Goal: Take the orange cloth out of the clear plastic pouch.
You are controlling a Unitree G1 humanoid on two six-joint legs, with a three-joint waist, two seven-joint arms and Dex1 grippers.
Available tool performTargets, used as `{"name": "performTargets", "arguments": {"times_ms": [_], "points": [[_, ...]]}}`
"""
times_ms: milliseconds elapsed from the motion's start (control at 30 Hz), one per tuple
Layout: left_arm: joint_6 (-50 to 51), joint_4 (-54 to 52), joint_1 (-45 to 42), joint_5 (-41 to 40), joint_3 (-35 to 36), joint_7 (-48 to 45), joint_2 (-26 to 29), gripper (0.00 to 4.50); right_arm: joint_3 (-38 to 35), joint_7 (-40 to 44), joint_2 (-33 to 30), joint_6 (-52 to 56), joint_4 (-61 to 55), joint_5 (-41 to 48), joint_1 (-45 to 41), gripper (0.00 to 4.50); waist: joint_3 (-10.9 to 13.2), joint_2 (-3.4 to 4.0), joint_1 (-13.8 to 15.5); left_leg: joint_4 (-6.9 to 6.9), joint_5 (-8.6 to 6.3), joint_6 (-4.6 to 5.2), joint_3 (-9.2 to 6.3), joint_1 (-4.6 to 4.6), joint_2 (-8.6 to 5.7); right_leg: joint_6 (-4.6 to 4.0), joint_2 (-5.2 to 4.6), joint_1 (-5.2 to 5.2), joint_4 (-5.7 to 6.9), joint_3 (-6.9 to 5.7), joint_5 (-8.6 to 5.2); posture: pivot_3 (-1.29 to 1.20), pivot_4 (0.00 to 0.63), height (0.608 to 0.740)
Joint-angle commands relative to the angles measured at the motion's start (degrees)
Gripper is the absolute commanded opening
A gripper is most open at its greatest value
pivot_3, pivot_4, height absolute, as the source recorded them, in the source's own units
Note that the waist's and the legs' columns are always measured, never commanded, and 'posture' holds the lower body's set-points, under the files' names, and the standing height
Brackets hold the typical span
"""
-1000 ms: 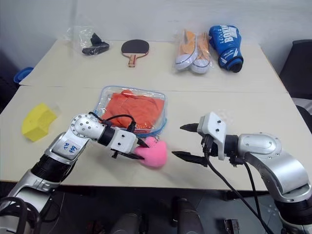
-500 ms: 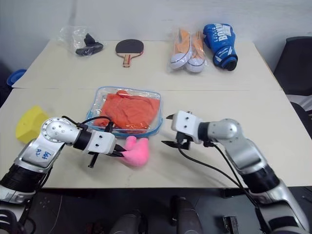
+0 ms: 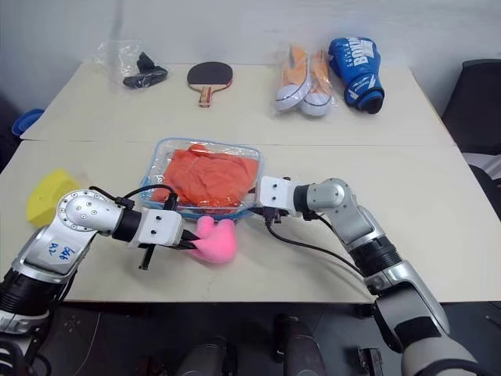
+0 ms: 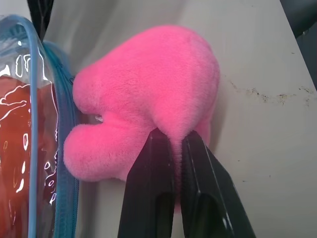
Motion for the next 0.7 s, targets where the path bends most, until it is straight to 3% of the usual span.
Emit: {"name": "performTargets", "arguments": {"times_ms": [33, 267, 567, 700], "points": [[0.5, -1.9, 0.7, -0.3, 1.7, 1.0, 0.8, 0.00, -0.8, 0.2, 0.7, -2.5, 0.1, -1.0, -1.4, 0.52, 0.0, 0.01, 0.0, 0.00, 0.00, 0.00, 0.00, 0.01, 0.00, 0.00, 0.00, 0.00, 0.01, 0.01, 0.00, 0.00, 0.150, 0.740], [3.4, -1.4, 2.8, -2.5, 5.5, 2.3, 1.9, 0.00, -1.2, 3.3, -2.5, -7.9, -0.3, -2.7, 0.1, 0.52, 0.0, 0.01, 0.0, 0.00, 0.00, 0.00, -0.01, 0.01, 0.01, 0.00, 0.00, 0.00, 0.01, 0.01, 0.00, 0.00, 0.150, 0.740], [7.0, 2.0, 13.8, -8.6, 22.9, 0.8, 11.5, 0.00, -3.3, 10.3, -11.8, -15.7, -4.8, -0.3, 4.5, 0.52, 0.0, 0.07, -0.2, -0.03, -0.01, -0.01, -0.02, 0.03, 0.06, -0.03, 0.02, -0.01, -0.05, -0.02, -0.02, 0.00, 0.150, 0.740], [7.8, 2.3, 16.4, -10.6, 27.1, 0.9, 12.8, 0.00, -4.7, 11.0, -11.3, -11.3, -7.2, 3.1, 4.9, 0.52, 0.0, 0.07, -0.1, -0.03, -0.02, -0.01, -0.01, 0.05, 0.05, -0.03, 0.00, -0.02, -0.03, -0.01, -0.02, 0.00, 0.150, 0.740]]}}
